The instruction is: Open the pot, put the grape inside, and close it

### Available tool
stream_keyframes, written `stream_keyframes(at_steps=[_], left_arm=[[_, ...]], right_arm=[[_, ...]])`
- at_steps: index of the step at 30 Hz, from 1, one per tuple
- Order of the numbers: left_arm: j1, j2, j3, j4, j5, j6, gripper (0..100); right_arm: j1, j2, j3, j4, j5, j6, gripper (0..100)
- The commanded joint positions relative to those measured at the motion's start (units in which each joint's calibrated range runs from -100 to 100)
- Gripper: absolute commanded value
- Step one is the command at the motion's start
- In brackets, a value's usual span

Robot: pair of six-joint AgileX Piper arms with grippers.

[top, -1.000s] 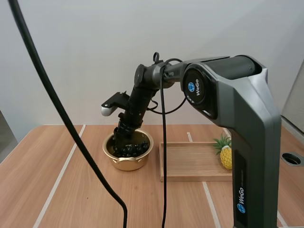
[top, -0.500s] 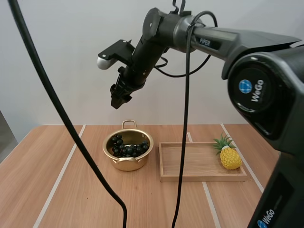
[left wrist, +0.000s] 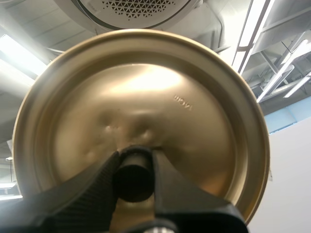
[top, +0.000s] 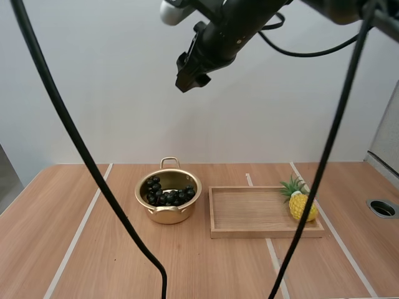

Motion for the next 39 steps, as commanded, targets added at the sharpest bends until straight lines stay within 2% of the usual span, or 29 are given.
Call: stream_keyframes(at_steps=[1,5,13,17,22,24,25,27,29,30,34,39], left_arm=[[-0.01,-0.36,-0.24,0.60,-1.84,-0.19,0],[-0.01,-0.36,-0.24,0.60,-1.84,-0.19,0],[-0.01,-0.36,-0.24,0.60,-1.48,-0.19,0],[-0.01,-0.36,-0.24,0.60,-1.18,-0.19,0],[-0.01,-0.36,-0.24,0.60,-0.54,-0.19,0],[-0.01,-0.36,-0.24,0.60,0.62,-0.19,0],[-0.01,-0.36,-0.24,0.60,0.79,-0.19,0],[-0.01,-0.36,-0.24,0.60,1.12,-0.19,0],[-0.01,-0.36,-0.24,0.60,1.12,-0.19,0],[-0.01,-0.36,-0.24,0.60,1.12,-0.19,0],[-0.01,-0.36,-0.24,0.60,2.56,-0.19,0],[-0.01,-0.13,-0.24,0.60,13.80,-0.19,0]], right_arm=[[-0.71,-5.61,1.85,-0.06,0.53,0.51,100],[-0.71,-11.90,8.61,-0.44,0.53,0.51,100],[-0.71,-25.77,30.19,-2.05,0.53,0.62,100],[-0.71,-32.08,36.35,-5.05,0.53,0.62,100],[-0.71,-39.33,39.73,-7.26,0.53,1.31,100],[-0.71,-41.68,41.11,-7.26,0.53,1.82,86],[-0.71,-42.89,41.93,-7.26,0.53,2.03,74],[-0.71,-45.14,43.53,-7.13,0.53,2.24,46],[-0.71,-47.25,45.03,-6.86,0.53,2.38,5],[-0.71,-48.25,45.78,-6.85,0.53,2.38,0],[-0.71,-50.37,47.59,-6.98,0.53,2.80,0],[-0.71,-50.87,47.76,-7.07,0.53,2.88,0]])
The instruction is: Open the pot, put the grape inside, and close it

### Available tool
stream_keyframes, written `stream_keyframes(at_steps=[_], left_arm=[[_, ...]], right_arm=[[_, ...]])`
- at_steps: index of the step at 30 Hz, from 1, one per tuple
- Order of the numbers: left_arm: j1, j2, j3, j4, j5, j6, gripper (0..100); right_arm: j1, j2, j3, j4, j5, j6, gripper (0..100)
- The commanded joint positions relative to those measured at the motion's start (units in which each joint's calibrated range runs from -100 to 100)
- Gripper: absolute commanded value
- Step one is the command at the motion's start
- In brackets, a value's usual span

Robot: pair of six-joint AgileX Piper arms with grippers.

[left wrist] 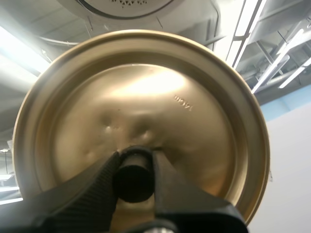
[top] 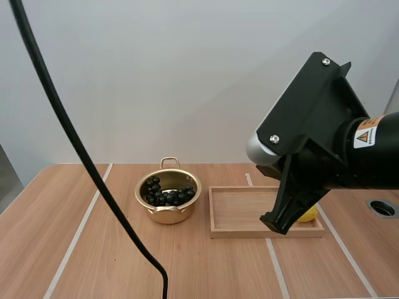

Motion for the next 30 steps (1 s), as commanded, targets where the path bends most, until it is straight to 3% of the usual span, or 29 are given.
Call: stream_keyframes(at_steps=[1,9,20,30], left_arm=[[-0.01,-0.13,-0.24,0.60,12.42,-0.19,0],[-0.01,4.17,-0.24,0.60,38.12,-0.19,0],[-0.01,9.89,2.62,-1.05,38.12,0.79,0],[-0.01,8.16,22.27,-4.16,38.12,5.86,0]], right_arm=[[-0.24,-0.71,0.19,-0.19,0.00,0.68,0],[-0.24,-0.71,0.19,-0.19,0.00,0.78,0],[-0.24,-0.71,0.19,-0.19,0.00,0.89,0],[-0.24,-0.71,0.19,-0.19,0.00,0.89,0]])
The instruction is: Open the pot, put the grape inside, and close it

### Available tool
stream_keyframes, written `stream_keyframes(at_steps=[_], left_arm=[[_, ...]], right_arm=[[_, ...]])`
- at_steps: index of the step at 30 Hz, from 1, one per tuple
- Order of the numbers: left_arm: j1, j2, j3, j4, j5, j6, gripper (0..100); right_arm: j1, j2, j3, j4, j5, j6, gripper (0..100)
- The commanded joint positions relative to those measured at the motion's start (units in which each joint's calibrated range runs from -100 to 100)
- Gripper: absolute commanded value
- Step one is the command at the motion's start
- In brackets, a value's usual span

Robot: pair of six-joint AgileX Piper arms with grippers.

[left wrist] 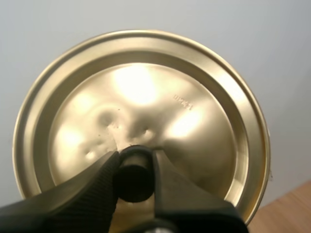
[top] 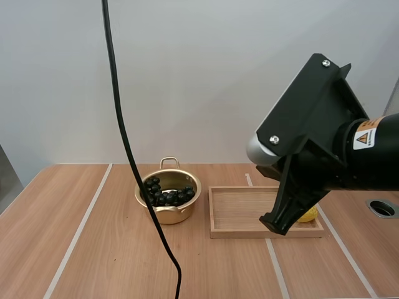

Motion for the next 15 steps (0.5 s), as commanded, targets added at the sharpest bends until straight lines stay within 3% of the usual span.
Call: stream_keyframes(at_steps=[1,10,15], left_arm=[[-0.01,-0.97,6.89,-1.84,0.00,2.18,0],[-0.01,-1.13,33.32,-8.47,0.00,13.78,0],[-0.01,-0.27,42.72,-10.12,0.00,19.54,0]], right_arm=[[-0.24,-0.57,-0.06,-0.19,0.00,0.51,0],[-0.24,-0.57,-0.06,-0.19,0.00,0.51,0],[-0.24,-0.57,0.06,-0.33,0.00,0.50,0]])
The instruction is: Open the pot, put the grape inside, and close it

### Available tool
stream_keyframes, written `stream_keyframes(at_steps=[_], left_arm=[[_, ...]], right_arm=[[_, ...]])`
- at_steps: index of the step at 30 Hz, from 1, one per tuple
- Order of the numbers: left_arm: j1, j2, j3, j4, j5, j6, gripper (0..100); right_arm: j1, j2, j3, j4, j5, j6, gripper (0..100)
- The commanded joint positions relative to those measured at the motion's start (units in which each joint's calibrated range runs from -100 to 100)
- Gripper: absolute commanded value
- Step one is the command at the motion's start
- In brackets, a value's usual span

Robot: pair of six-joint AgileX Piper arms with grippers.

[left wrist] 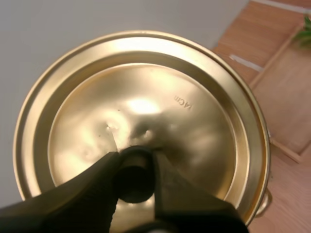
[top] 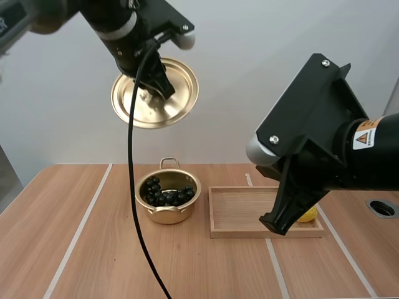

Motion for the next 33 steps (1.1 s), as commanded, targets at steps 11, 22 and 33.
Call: stream_keyframes(at_steps=[11,22,33], left_arm=[[-0.01,11.53,6.00,-3.44,0.00,5.44,0],[-0.01,19.53,6.16,-3.65,0.00,7.90,0],[-0.01,22.94,10.20,-3.70,0.00,9.93,0]], right_arm=[[-0.24,-0.57,2.07,-0.46,0.00,0.54,0],[-0.24,-0.57,5.22,-0.72,0.00,0.54,0],[-0.24,-0.57,5.22,-0.72,0.00,0.54,0]])
